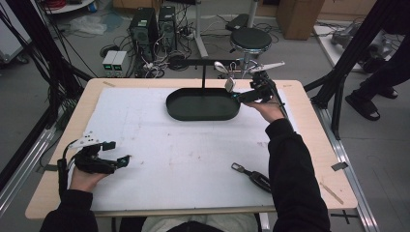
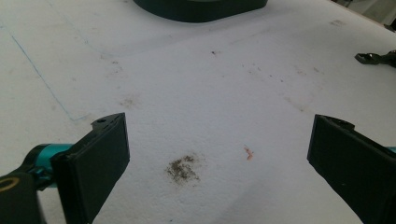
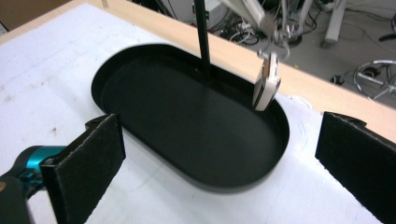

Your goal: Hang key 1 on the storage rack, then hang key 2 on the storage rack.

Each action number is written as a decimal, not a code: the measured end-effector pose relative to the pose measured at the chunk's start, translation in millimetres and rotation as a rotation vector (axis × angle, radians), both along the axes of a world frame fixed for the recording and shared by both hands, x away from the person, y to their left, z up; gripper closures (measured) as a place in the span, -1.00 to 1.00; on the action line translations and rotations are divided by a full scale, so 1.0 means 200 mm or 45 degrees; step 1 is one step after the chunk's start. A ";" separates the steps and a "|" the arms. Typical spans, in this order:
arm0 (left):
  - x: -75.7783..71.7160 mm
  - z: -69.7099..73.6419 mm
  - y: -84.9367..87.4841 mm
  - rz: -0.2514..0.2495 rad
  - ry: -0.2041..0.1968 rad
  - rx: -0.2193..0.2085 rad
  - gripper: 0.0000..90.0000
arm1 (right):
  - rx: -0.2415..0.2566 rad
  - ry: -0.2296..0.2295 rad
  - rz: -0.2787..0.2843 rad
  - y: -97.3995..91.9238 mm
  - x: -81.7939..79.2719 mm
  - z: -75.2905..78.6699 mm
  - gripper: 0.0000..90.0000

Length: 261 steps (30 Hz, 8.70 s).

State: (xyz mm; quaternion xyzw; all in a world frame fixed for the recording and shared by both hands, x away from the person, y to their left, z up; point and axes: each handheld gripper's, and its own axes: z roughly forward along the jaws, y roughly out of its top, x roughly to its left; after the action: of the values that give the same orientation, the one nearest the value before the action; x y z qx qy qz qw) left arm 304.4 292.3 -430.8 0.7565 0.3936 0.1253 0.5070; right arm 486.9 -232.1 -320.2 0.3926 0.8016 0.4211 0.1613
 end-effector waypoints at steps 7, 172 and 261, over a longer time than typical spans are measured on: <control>0.00 0.00 0.00 0.002 0.002 -0.002 -0.86 | 0.005 0.020 -0.002 -0.06 -0.09 -0.08 -0.98; -0.02 0.01 0.00 0.008 0.003 0.031 -0.86 | 0.058 0.022 0.165 0.00 -0.65 0.00 0.84; -0.01 0.00 0.01 0.005 0.001 0.019 -0.86 | -0.003 0.053 0.110 0.44 0.02 0.24 0.84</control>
State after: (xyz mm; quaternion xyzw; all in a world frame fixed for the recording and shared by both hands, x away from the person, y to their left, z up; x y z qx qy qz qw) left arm 301.9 294.4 -430.3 0.7596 0.3943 0.1286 0.5009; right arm 491.5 -143.8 -272.6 0.3661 0.8214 0.4185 0.1269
